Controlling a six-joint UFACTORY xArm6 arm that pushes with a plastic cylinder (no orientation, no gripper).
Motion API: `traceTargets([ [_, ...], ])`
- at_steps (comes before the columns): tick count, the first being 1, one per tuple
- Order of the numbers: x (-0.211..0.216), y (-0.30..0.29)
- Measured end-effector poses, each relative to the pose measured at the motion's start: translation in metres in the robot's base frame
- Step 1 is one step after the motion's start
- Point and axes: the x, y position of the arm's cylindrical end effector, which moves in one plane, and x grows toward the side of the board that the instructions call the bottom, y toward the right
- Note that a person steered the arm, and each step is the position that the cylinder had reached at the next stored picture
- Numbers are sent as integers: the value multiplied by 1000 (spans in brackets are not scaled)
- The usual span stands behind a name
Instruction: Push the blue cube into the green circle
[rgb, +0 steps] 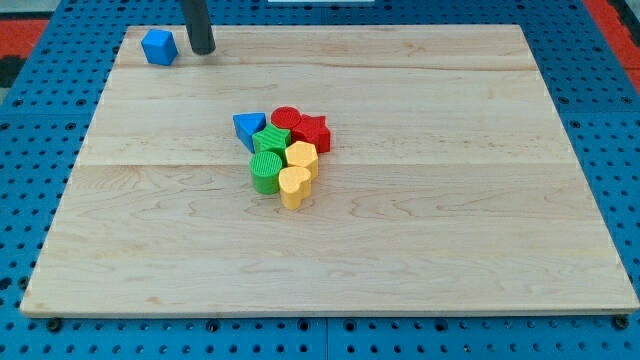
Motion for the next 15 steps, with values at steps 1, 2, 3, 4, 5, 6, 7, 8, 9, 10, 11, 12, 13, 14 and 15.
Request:
traceTargets([
  [1, -68, 4],
  [2, -65, -20],
  [3, -54, -60],
  [4, -30, -92],
  [5, -13, -108],
  [6, 14, -53],
  [7, 15, 15],
  [8, 65, -4],
  [9, 75, 14],
  [10, 79, 43],
  [11, 95, 59],
  [12, 74, 16],
  [13, 97, 21],
  [14, 128, 27],
  [15, 135, -29],
])
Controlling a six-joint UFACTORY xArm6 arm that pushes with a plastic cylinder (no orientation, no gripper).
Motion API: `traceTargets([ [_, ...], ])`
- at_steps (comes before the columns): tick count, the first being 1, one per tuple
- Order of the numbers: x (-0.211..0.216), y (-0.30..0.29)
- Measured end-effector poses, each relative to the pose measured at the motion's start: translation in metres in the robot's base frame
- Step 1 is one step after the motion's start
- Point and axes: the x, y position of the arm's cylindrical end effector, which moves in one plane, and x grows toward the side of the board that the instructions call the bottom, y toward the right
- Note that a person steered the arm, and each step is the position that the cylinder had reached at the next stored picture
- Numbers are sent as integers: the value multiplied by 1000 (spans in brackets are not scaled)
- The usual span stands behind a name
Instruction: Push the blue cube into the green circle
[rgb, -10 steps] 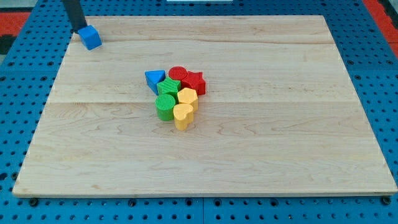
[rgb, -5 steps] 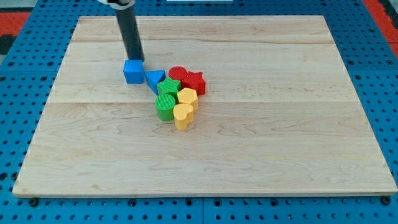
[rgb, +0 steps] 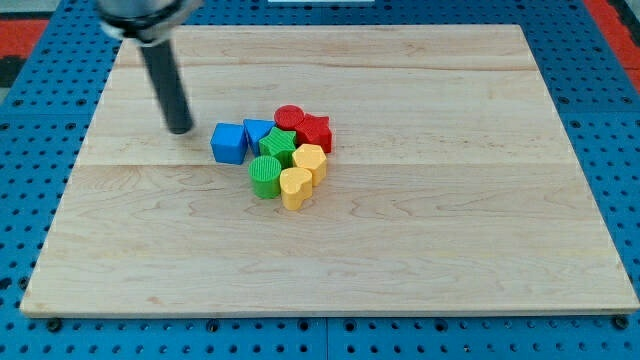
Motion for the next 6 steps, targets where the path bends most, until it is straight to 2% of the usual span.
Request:
traceTargets([
  [2, 6, 30],
  [4, 25, 85],
  [5, 29, 79],
  [6, 40, 32],
])
